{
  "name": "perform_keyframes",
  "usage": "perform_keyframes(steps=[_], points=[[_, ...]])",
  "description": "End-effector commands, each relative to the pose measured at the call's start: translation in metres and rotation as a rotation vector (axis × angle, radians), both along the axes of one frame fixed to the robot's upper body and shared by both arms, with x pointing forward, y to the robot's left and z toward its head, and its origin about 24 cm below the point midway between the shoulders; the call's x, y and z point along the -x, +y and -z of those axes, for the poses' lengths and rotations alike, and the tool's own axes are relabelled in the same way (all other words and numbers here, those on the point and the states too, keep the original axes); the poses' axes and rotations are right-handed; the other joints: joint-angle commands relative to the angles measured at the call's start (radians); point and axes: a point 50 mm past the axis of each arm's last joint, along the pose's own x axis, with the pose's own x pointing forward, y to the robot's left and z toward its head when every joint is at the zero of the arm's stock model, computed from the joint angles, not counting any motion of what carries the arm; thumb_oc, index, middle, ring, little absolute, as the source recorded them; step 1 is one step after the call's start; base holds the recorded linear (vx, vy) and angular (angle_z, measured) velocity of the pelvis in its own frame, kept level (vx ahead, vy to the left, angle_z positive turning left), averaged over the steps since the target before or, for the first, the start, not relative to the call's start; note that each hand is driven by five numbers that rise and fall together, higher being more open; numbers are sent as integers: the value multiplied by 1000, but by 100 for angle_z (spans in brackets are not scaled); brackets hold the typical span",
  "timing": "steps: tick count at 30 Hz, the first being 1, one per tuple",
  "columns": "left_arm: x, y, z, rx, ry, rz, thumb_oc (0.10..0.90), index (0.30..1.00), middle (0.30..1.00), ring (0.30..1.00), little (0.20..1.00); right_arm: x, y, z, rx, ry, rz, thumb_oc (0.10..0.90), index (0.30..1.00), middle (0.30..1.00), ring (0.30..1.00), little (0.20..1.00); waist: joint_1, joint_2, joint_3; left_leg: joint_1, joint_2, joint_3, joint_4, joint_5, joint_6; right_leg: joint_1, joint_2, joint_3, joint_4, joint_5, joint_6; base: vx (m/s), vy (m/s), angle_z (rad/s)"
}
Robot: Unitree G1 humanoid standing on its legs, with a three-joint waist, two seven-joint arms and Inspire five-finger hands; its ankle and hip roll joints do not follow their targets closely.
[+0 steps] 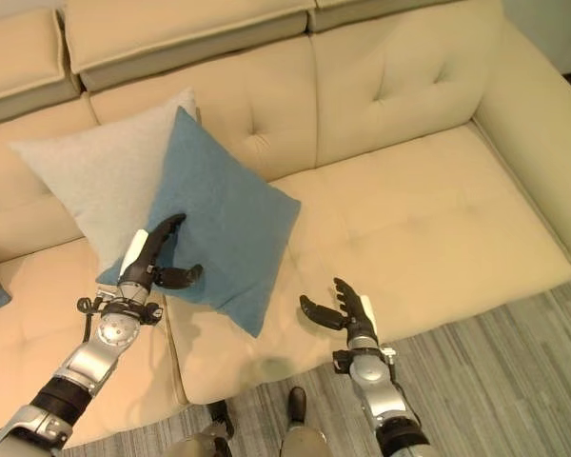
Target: Pick up all the scattered cushions and arrange them neatly on the sofa.
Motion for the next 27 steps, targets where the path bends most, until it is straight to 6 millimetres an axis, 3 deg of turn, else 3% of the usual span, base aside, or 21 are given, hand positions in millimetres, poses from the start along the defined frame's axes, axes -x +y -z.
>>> perform_keyframes(steps=[1, 7, 9, 13, 19, 23, 27], points=[[-18, -5, -32, -7, -140, 5, 800, 900, 900, 900, 900, -28, 9, -50, -41, -261, -15, 800, 900, 900, 900, 900, -19, -22, -19, 25, 35, 8, 1, -74, -79, -63, -35, 52, 5, -3, 85, 10, -6, -6], [-8, 2, -39, 102, -210, -41, 800, 900, 900, 900, 900, -20, 3, -41, -42, -236, 22, 800, 900, 900, 900, 900, -8, -26, -16, 31, 35, 6, 1, -72, -81, -58, -34, 48, 5, -5, 80, -1, -2, -1], [-2, 11, -49, 178, -282, -95, 800, 900, 900, 900, 900, -15, -1, -37, -46, -232, 46, 800, 900, 900, 900, 900, -1, -27, -17, 36, 37, 0, 1, -70, -83, -52, -33, 42, 5, -7, 78, 0, 0, 0], [6, 22, -50, 228, -328, -174, 800, 900, 900, 900, 900, -10, -2, -33, -68, -231, 66, 800, 900, 900, 900, 900, 4, -30, -18, 38, 36, -8, 1, -70, -83, -47, -33, 38, 3, -9, 77, 1, -7, 1], [19, 36, -30, 306, -306, -318, 800, 900, 900, 900, 900, -7, 0, -33, -94, -248, 94, 800, 900, 900, 900, 900, 16, -39, -14, 32, 37, -18, 1, -66, -82, -47, -31, 34, 3, -9, 75, 0, 0, 0], [23, 49, -6, 194, -193, -386, 800, 900, 900, 900, 900, -8, 3, -36, -100, -261, 88, 800, 900, 900, 900, 900, 16, -44, -11, 27, 42, -15, 1, -63, -85, -55, -29, 31, 3, -6, 74, 0, 0, 0], [24, 53, 6, 119, -119, -375, 800, 900, 900, 900, 900, -10, 6, -37, -101, -264, 73, 800, 900, 900, 900, 900, 15, -47, -11, 19, 44, -12, 1, -60, -85, -65, -26, 35, 3, -3, 74, 0, 0, 0]])
